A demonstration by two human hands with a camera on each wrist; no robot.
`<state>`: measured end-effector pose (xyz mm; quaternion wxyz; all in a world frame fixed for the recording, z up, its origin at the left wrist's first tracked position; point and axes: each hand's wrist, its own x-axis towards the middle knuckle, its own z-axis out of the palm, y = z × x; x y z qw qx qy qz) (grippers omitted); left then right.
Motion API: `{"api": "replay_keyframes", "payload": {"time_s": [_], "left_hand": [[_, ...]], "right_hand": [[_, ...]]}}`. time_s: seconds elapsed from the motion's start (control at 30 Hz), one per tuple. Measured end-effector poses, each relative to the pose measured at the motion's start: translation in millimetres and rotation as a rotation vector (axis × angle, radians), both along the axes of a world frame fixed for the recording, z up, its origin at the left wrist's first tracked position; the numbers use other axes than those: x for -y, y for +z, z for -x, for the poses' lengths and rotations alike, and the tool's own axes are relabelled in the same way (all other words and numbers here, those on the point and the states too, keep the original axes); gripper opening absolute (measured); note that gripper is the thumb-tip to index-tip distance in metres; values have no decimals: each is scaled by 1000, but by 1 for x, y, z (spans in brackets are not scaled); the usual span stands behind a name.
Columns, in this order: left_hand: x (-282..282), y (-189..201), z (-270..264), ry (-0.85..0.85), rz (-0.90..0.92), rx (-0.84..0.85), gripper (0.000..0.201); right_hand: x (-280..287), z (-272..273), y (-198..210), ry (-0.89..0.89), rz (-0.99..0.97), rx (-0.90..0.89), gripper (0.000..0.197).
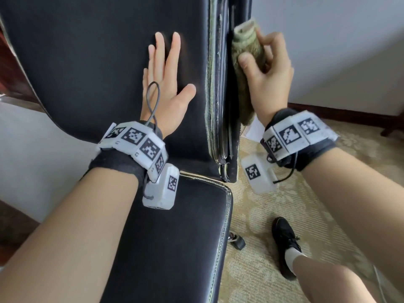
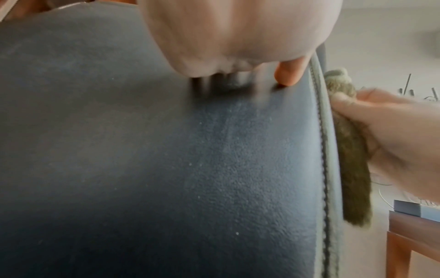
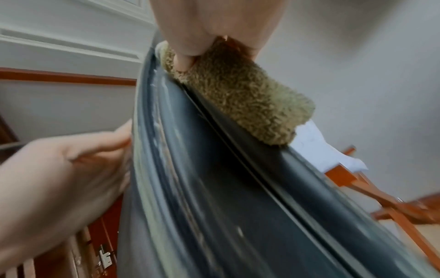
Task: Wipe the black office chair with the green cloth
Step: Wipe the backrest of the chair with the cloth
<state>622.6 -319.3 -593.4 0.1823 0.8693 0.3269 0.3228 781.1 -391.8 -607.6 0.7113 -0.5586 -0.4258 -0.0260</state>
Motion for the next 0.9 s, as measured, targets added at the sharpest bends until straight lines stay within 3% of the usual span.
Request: {"api": "replay_keyframes", "payload": {"time_s": [0.4,0.53,0.63,0.8,0.9], "left_hand": [[-2,0,-2,13,-4,18,76],[-4,-7,-2,-1,-26,28,76],[-7,-10,-2,5,-31,38,76],[-3,-14,-4,10,-65,78,75],[-1,-23,-3,38,-100,91,73]], "right_hand": [[20,9,-118,43,305,-177,26],[24,6,-136,98,310,-343,34],[24,6,-117,148,245,-362,35],[9,-6,-33,149,33,-175,28],[7,-12,-20,226,53,-137,27]]}}
